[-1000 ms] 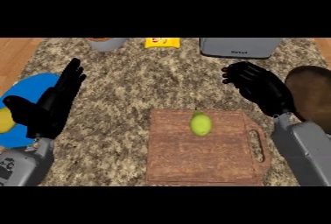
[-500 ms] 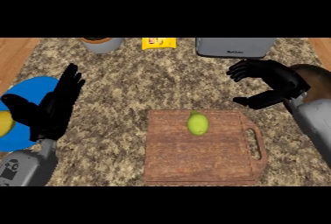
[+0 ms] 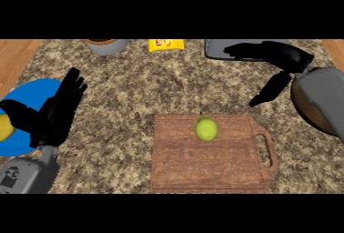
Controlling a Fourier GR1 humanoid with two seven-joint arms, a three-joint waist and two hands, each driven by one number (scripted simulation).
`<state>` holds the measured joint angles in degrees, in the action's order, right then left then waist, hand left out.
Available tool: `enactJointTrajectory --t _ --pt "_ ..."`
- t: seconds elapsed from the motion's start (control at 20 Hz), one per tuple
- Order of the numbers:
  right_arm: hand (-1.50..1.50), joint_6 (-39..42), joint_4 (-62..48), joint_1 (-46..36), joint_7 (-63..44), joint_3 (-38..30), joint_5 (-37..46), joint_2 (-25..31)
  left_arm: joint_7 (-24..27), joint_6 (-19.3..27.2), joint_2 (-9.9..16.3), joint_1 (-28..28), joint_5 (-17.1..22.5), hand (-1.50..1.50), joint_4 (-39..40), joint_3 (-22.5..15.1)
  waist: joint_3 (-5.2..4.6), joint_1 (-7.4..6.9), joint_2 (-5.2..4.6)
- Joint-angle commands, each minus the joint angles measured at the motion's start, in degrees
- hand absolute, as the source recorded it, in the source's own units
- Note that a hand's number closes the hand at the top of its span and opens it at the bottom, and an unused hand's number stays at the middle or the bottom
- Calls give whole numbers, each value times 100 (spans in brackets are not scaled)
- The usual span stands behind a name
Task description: Pick the pear from the cutting board and place it in the pan
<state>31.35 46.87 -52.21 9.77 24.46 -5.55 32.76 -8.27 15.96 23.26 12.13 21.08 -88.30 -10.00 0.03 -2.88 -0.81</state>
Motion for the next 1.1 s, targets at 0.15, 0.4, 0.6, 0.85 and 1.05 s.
enactJointTrajectory --t 0.15,0.4,0.6,0.85,1.05 --pt "-150 355 -652 -1028 -33 895 1183 -731 145 -65 -228 97 -98 0 170 -102 -5 -52 -29" --pt "-150 667 -1263 -1282 254 1361 1829 -1156 21 1 -236 22 -138 0 143 -24 -3 -5 -14" --pt "-150 1699 -1274 -1378 111 1922 2128 -1327 -9 -53 -148 -145 -140 0 -67 0 -6 41 32" --pt "-150 1982 -1292 -1531 455 1974 2532 -1446 -172 6 -226 -39 -178 0 -59 168 -3 188 63" --pt "-150 2052 -991 -1496 636 2133 2837 -1415 -236 -121 -112 -53 -174 0 -44 347 -3 230 77"
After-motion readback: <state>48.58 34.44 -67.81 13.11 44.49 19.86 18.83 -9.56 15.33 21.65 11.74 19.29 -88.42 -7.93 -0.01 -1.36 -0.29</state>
